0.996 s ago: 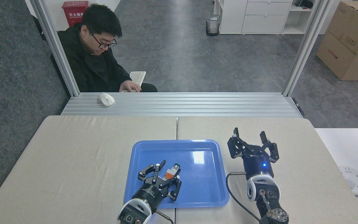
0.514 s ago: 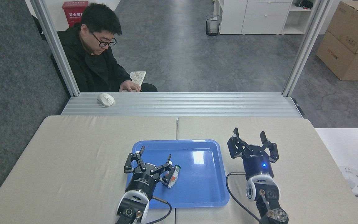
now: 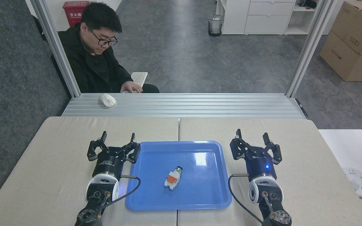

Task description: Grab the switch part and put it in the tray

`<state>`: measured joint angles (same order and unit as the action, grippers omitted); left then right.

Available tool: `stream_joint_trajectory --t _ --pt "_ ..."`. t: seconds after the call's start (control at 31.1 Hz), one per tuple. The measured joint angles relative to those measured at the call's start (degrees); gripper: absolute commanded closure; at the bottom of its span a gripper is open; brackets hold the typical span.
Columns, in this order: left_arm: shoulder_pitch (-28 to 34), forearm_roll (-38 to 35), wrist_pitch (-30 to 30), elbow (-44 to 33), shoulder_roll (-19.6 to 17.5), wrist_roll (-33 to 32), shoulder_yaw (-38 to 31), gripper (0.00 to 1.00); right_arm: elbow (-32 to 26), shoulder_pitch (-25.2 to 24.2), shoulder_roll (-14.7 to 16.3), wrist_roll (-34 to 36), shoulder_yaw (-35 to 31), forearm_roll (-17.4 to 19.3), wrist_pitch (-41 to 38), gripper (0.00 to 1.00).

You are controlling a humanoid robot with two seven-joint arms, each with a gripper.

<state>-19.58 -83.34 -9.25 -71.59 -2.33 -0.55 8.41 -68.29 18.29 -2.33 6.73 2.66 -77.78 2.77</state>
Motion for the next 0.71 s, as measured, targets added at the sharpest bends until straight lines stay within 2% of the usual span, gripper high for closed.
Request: stream_joint_trajectory --t 0.29,0.71 --pt "-0.9 4.1 -0.1 -0.3 -2.9 -0.1 -3.4 0.00 0.0 0.0 0.0 0.0 0.0 0.0 0.0 0.00" --pt "-1.1 5.9 -0.3 -0.5 -5.1 -0.2 -6.0 0.00 0.0 0.0 0.0 0.0 0.0 -0.1 0.0 0.00"
